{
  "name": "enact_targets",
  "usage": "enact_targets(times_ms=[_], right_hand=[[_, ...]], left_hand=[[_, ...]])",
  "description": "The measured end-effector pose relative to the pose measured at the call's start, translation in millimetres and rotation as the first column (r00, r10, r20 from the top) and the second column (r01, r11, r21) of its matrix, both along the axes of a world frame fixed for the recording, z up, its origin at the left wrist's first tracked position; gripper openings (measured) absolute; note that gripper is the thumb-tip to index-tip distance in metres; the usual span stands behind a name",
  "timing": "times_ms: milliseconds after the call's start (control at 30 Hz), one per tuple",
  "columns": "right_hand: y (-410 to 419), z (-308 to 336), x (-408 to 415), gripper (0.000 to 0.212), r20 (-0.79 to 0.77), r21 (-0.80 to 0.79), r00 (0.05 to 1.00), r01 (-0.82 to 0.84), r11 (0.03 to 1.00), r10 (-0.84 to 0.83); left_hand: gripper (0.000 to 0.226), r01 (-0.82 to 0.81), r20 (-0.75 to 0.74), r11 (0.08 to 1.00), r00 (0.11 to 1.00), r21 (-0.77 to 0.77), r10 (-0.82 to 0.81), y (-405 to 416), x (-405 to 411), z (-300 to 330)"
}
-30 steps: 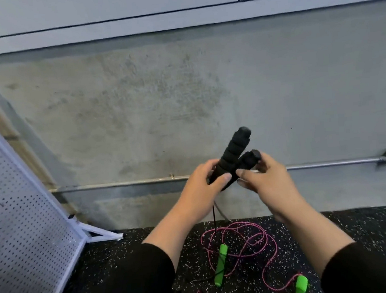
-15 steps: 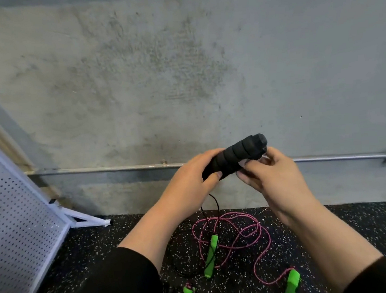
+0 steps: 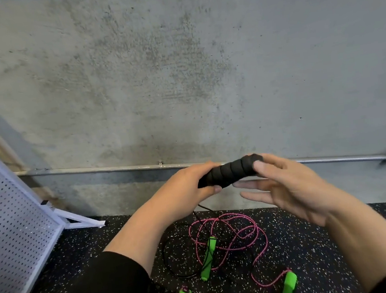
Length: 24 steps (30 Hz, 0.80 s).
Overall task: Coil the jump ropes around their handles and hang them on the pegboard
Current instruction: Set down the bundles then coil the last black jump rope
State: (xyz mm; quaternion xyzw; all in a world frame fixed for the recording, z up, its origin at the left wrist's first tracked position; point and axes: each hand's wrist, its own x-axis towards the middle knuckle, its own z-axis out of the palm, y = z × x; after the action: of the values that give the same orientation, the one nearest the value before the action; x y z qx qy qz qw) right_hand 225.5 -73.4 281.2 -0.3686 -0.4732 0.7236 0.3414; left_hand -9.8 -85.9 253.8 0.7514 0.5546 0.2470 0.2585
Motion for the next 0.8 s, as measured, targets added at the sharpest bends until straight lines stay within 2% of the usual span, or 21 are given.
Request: enact_targets(times_ms=[67, 133, 167, 233, 267, 300, 333, 367, 400, 433, 500, 567, 633, 733, 800], right_hand=[[2, 6, 14, 0.094, 0.062, -0.01, 0.997, -0.055, 0.998, 0.055], [2, 9, 21, 0.091, 0.341, 0.083, 0.938, -0.096, 0.992, 0.062], [-1, 11, 21, 0.087, 0.535, 0.151, 0.841, -0.193, 0.969, 0.084], [-9, 10, 15, 0.072, 0.825, 0.179, 0.548, -0.483, 0.857, 0.137], [-13, 6, 10, 0.06, 0.894, 0.15, 0.424, -0.585, 0.797, 0.143], [-16, 1, 6, 0.048, 0.929, 0.126, 0.345, -0.636, 0.761, 0.135], [-19, -3, 2, 0.04, 0.94, 0.118, 0.316, -0.652, 0.749, 0.127], [-20, -6, 0, 0.034, 0.934, 0.125, 0.334, -0.639, 0.759, 0.128], [-19, -9, 1, 0.032, 0.908, 0.143, 0.396, -0.598, 0.789, 0.135], [-18, -8, 3, 0.032, 0.857, 0.166, 0.494, -0.537, 0.827, 0.149], [-13, -6, 9, 0.042, 0.663, 0.178, 0.73, -0.372, 0.911, 0.168], [-13, -3, 15, 0.055, 0.398, 0.091, 0.902, -0.22, 0.971, 0.167], [-15, -2, 15, 0.063, 0.157, -0.022, 0.971, -0.18, 0.983, 0.181], [-18, 0, 12, 0.069, -0.059, -0.134, 0.98, -0.196, 0.971, 0.19], [-19, 1, 11, 0.072, -0.169, -0.152, 0.966, -0.219, 0.964, 0.193]], left_hand=[[0.036, 0.03, -0.085, 1.0, 0.996, 0.007, -0.029, -2, -3, 2], [0.036, 0.069, -0.226, 0.998, 0.972, 0.007, -0.066, -6, -2, 2], [0.036, 0.103, -0.296, 0.995, 0.95, -0.003, -0.099, -8, 1, 1], [0.037, 0.191, -0.389, 0.981, 0.902, -0.032, -0.188, -14, 10, -2], [0.036, 0.23, -0.422, 0.972, 0.878, -0.039, -0.225, -16, 15, -3], [0.034, 0.26, -0.45, 0.965, 0.859, -0.03, -0.245, -17, 19, -6], [0.034, 0.27, -0.446, 0.963, 0.86, -0.012, -0.247, -17, 21, -7], [0.038, 0.246, -0.395, 0.969, 0.892, 0.012, -0.221, -14, 22, -9], [0.047, 0.192, -0.284, 0.981, 0.943, 0.034, -0.175, -12, 20, -9], [0.06, 0.108, -0.141, 0.994, 0.985, 0.031, -0.102, -8, 16, -9], [0.077, -0.008, 0.138, 1.0, 0.99, -0.023, 0.011, -5, 6, -4], [0.062, -0.066, 0.305, 0.995, 0.949, -0.074, 0.086, -1, 1, 0], [0.039, -0.135, 0.373, 0.99, 0.917, -0.048, 0.143, -1, 1, 2], [0.034, -0.184, 0.452, 0.983, 0.878, 0.012, 0.159, -2, 9, 3], [0.034, -0.213, 0.504, 0.977, 0.847, 0.024, 0.172, 0, 13, 6]])
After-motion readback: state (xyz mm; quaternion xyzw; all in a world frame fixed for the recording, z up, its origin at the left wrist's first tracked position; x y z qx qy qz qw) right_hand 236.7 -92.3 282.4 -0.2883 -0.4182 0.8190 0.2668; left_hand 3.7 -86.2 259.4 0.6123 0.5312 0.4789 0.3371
